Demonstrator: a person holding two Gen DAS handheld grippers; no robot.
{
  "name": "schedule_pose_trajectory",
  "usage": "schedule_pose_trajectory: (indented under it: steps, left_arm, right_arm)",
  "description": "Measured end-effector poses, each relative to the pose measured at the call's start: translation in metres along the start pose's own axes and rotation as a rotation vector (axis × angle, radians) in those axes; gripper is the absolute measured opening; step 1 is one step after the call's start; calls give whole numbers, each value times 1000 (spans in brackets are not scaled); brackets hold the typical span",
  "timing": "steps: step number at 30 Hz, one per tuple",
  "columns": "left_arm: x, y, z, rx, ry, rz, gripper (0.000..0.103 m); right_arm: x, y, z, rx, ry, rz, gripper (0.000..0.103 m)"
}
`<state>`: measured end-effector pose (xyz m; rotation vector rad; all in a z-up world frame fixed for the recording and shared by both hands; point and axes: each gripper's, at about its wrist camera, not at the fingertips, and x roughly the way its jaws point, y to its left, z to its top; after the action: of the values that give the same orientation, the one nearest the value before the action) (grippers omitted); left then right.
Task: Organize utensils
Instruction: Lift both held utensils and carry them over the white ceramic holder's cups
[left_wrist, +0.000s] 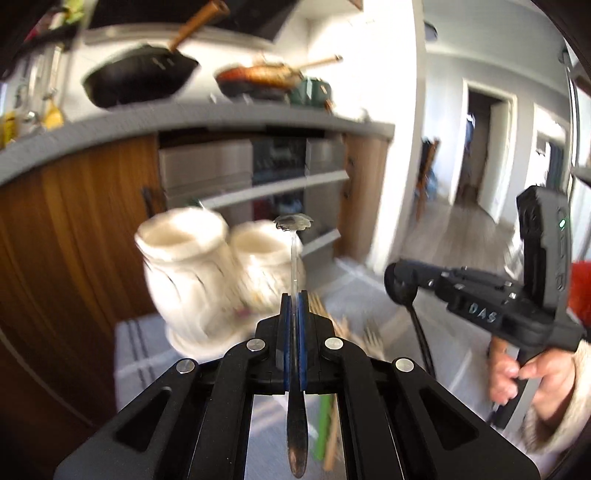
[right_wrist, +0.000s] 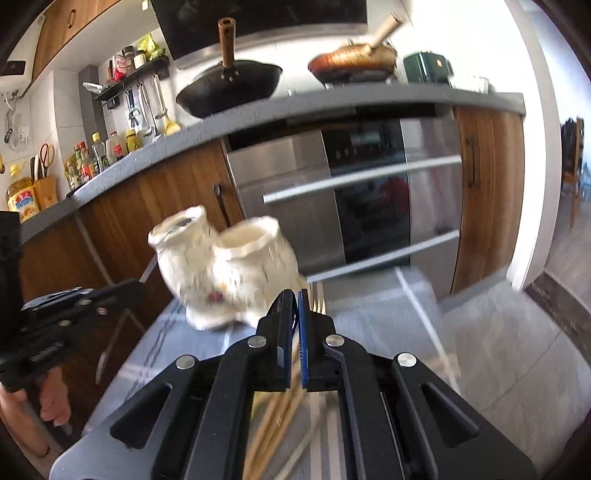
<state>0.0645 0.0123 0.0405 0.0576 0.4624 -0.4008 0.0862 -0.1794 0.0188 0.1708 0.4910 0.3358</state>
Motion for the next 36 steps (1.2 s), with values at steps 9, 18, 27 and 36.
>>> schedule_pose_trajectory:
  steps: [9, 18, 27, 36]
  left_arm:
    - [12, 48, 64, -23, -136, 49, 4]
    - [64, 88, 103, -73, -167, 90, 4]
    - [100, 95, 84, -76, -156, 183, 4]
    - [83, 96, 62, -63, -147, 112, 4]
  right_arm:
    - [45, 27, 78, -91, -131, -27, 3]
    - [99, 28, 108, -116, -195, -98, 3]
    - [140, 37, 90, -189, -208, -188, 3]
    - [123, 36, 71, -218, -161, -101, 3]
